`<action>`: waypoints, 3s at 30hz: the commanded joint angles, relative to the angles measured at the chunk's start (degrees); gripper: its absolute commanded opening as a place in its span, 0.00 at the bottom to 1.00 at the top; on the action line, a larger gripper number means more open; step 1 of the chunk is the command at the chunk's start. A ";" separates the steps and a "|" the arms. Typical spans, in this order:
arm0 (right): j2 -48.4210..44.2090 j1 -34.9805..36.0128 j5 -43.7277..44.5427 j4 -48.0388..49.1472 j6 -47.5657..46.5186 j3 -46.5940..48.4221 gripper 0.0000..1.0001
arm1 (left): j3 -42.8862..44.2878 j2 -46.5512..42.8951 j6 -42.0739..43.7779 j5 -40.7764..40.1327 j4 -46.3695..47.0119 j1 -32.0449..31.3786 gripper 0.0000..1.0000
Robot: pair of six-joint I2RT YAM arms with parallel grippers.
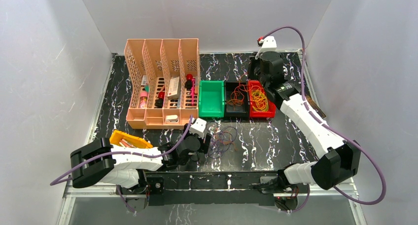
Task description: Untangle the cables
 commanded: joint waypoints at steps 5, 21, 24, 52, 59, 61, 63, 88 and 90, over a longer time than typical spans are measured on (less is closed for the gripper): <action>1.54 -0.24 -2.72 2.75 1.26 -2.04 0.00 | 1.82 -2.03 -0.33 -1.84 -1.03 -0.27 0.66; 5.46 -1.06 -23.32 9.32 8.52 -4.97 0.00 | 2.53 -1.84 -0.29 -1.52 -1.38 -0.27 0.66; 5.48 -1.57 -24.99 10.29 9.57 -5.81 0.00 | 2.55 -1.83 -0.21 -1.50 -1.46 -0.25 0.66; 18.79 -4.68 -15.00 13.83 6.01 -10.23 0.00 | 3.47 -1.42 0.06 -0.98 -2.63 -0.26 0.66; 21.89 -4.63 -14.06 12.44 7.10 -9.30 0.00 | 3.60 -1.57 0.02 -0.91 -2.66 -0.27 0.66; 21.85 -4.68 -12.49 11.78 9.47 -9.58 0.00 | 3.68 -1.45 -0.03 -0.76 -2.48 -0.26 0.66; 21.78 -4.67 -11.84 12.59 12.28 -10.63 0.00 | 4.09 -1.23 0.13 -0.53 -2.51 -0.27 0.66; 18.35 -4.33 -11.14 11.97 11.21 -9.91 0.37 | 4.58 -2.31 0.76 -0.38 -3.44 -0.26 0.67; 17.48 -4.34 -10.52 11.45 10.83 -9.93 0.40 | 4.62 -2.52 0.92 -0.45 -3.72 -0.25 0.67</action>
